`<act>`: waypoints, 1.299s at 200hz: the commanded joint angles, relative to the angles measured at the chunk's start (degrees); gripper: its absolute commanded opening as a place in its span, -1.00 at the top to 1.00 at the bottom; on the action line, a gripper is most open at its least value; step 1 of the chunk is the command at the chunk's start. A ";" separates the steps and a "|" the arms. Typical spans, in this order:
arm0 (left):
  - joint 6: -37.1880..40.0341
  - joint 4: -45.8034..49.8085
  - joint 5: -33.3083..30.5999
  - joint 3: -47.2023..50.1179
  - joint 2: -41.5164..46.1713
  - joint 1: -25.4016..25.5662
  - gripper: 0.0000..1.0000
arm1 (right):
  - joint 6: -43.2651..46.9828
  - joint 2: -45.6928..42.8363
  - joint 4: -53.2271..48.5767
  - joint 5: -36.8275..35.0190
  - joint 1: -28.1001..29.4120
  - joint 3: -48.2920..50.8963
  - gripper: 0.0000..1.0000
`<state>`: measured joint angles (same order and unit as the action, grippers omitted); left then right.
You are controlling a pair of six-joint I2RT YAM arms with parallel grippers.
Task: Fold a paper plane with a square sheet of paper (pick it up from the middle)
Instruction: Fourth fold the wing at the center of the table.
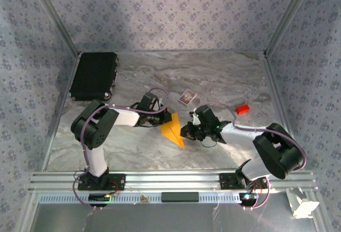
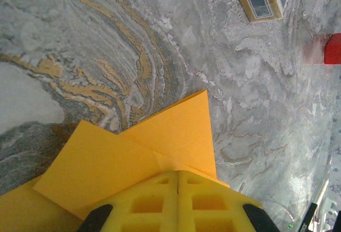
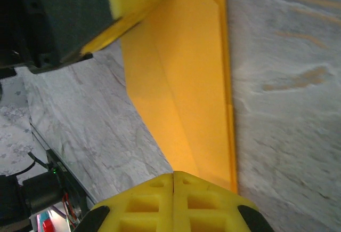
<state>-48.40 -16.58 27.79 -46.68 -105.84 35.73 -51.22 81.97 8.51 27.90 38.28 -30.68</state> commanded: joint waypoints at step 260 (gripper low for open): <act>-1.17 10.88 -3.47 -3.08 6.61 2.53 1.00 | -0.79 12.77 3.86 2.74 0.39 3.28 1.00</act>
<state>-49.17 -9.13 25.78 -48.53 -102.28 36.29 -51.68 93.84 20.60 34.20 38.54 -29.39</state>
